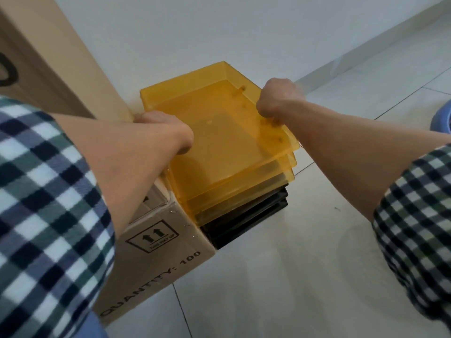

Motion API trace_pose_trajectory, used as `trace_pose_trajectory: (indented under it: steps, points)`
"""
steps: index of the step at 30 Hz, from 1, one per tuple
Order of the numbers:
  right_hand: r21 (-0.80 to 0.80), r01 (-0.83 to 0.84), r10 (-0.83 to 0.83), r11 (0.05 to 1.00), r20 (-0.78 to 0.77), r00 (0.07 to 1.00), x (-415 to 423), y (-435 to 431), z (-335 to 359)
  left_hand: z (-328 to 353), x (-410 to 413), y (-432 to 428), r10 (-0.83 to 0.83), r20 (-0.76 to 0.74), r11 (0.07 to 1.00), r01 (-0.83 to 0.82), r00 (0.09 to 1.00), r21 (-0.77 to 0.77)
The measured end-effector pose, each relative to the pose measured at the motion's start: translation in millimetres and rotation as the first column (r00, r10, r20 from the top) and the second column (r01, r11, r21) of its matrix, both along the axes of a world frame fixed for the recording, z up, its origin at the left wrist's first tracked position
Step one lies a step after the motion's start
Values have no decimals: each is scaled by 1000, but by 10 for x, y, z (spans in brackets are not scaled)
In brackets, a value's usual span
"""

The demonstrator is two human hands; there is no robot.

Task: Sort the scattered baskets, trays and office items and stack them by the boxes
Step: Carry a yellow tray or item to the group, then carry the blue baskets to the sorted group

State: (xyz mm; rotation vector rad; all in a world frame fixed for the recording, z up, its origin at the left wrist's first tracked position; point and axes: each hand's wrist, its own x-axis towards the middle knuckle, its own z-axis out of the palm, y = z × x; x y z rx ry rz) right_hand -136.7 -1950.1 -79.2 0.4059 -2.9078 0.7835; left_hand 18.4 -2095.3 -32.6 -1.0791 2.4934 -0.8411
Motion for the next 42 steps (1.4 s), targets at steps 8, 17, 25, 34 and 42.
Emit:
trace_pose_trajectory:
  steps: [8,17,25,34,42]
  points:
    - [13,44,-42,999,-133,990,22,-143,-19,-71,-40,-64,-27,21,999,28,999,-40]
    - [-67,41,-50,997,-136,989,181,20,-67,-195,-48,-79,67,-10,992,-67,998,-106]
    - [-141,40,-75,989,-257,963,276,213,-374,-235,-57,-78,28,-49,997,-32,998,-68]
    - [-120,47,-75,992,-249,966,178,52,-414,-246,-117,-151,60,-98,996,-66,993,-64]
    - [-183,162,-175,970,-62,983,395,8,-332,-186,-145,179,-62,-64,994,55,996,-95]
